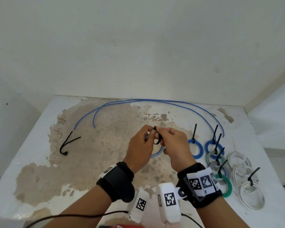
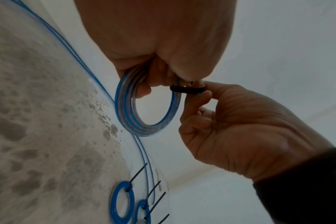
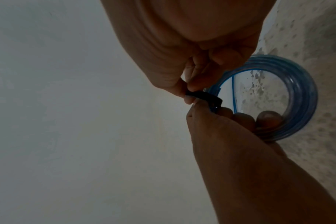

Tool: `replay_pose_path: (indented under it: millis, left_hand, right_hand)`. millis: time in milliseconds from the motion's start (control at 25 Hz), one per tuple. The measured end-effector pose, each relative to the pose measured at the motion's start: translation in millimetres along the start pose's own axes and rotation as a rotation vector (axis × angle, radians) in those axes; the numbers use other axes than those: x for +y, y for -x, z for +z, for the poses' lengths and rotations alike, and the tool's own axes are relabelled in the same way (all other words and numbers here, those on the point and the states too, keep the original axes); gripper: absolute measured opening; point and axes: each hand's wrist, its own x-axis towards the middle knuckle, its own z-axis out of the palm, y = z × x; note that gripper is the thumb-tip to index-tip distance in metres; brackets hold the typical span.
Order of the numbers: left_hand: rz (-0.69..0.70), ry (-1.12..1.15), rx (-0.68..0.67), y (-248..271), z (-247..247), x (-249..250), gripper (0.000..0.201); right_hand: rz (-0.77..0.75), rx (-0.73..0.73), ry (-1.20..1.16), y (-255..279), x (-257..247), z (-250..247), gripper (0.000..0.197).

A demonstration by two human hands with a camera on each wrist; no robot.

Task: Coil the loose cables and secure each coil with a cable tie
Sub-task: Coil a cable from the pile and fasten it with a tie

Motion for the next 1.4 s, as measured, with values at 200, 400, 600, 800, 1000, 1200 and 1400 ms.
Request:
replay_pose_path:
  millis: [200, 400, 600, 800, 1000, 1200, 1400]
  left_hand:
    - [-0.129, 0.098, 0.006, -6, -7, -7, 0.021]
    - [-0.022, 0.020, 0.005, 1, -7, -6, 0.019]
    - [-0.027, -0.010, -0.023, 6, -12, -5, 0.019]
    - [-0.177, 0.083, -0.130, 10, -17, -1, 0.020]
    - [-0.328, 0.219, -0.084, 11, -20, 6, 0.009]
    - [-0.272, 0.196, -0.133, 13, -24, 8, 0.012]
    - [-0.256, 0.212, -0.190, 11, -30, 9, 0.014]
  right_hand:
    - [0.035, -0.093, 0.107, 6, 2, 2, 0.028]
    - [0.039, -0.039, 0.020, 7, 4, 5, 0.025]
    - [0.055, -0.103, 0.150, -2, -4, 2, 0.034]
    - [0.035, -0.200, 0.276, -17, -18, -7, 0.024]
    - [0.061, -0.233, 0.236, -21, -23, -5, 0.019]
    - [-0.054, -0.190, 0.216, -25, -26, 1, 0.014]
    - [-0.075, -0.097, 0.146, -38, -23, 6, 0.014]
